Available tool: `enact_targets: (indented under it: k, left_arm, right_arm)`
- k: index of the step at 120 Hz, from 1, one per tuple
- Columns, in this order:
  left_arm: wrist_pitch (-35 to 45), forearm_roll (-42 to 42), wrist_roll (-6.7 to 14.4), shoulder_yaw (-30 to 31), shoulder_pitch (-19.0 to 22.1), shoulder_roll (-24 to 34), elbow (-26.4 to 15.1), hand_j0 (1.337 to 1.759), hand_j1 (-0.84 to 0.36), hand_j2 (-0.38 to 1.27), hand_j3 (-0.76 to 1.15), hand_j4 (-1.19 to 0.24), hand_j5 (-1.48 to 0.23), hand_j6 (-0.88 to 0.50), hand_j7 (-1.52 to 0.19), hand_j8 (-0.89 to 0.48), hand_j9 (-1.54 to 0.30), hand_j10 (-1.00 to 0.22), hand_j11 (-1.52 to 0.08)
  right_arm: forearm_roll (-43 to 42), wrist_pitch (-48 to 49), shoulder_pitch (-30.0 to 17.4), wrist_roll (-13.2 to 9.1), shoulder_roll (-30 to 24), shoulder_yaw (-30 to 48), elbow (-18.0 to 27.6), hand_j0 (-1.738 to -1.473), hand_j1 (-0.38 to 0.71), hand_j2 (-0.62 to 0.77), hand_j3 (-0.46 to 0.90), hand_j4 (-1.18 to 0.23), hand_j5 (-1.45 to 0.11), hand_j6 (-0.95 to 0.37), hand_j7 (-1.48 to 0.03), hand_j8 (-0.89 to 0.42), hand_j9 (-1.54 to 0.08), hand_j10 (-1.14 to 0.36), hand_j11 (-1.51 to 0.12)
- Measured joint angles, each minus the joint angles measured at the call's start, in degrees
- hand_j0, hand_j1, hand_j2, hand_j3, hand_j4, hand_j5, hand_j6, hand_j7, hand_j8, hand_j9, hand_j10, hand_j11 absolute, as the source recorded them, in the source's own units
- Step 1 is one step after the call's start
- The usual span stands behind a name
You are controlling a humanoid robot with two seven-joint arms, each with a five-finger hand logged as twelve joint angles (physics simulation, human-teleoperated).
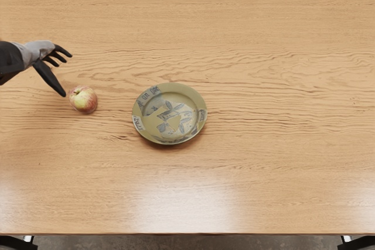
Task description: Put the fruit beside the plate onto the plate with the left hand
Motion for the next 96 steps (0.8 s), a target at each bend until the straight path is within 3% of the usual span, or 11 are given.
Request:
enact_targets:
  k: [17,49,96]
  left_arm:
    - [3.28,0.52,2.53,1.25,0.0,-0.15,-2.64,1.658,0.06,0.05,0.0,-0.25,-0.32,-0.25,-0.32,-0.25,-0.32,-0.25,-0.32]
    - [6.6,0.77,3.33,4.08,-0.42,-2.3,-5.73,1.658,0.05,0.05,0.0,-0.25,-0.32,-0.25,-0.32,-0.25,-0.32,-0.25,-0.32]
    - [14.65,0.75,3.37,9.25,-0.89,-9.48,0.13,1.658,0.07,0.09,0.0,-0.25,-0.32,-0.25,-0.32,-0.25,-0.32,-0.25,-0.33]
  right_arm:
    - [0.03,0.0,0.0,-0.02,0.0,0.0,-0.01,-1.658,-0.31,-0.01,0.0,-0.03,-0.05,-0.04,-0.05,-0.03,-0.05,-0.03,-0.05]
    - [0.03,0.0,0.01,-0.02,0.0,0.06,-0.08,-1.658,-0.31,-0.01,0.0,-0.03,-0.05,-0.04,-0.05,-0.03,-0.05,-0.03,-0.05]
    - [0.02,-0.01,0.06,-0.02,0.0,0.09,-0.34,-1.658,-0.31,-0.01,0.0,-0.03,-0.05,-0.04,-0.05,-0.03,-0.05,-0.03,-0.05]
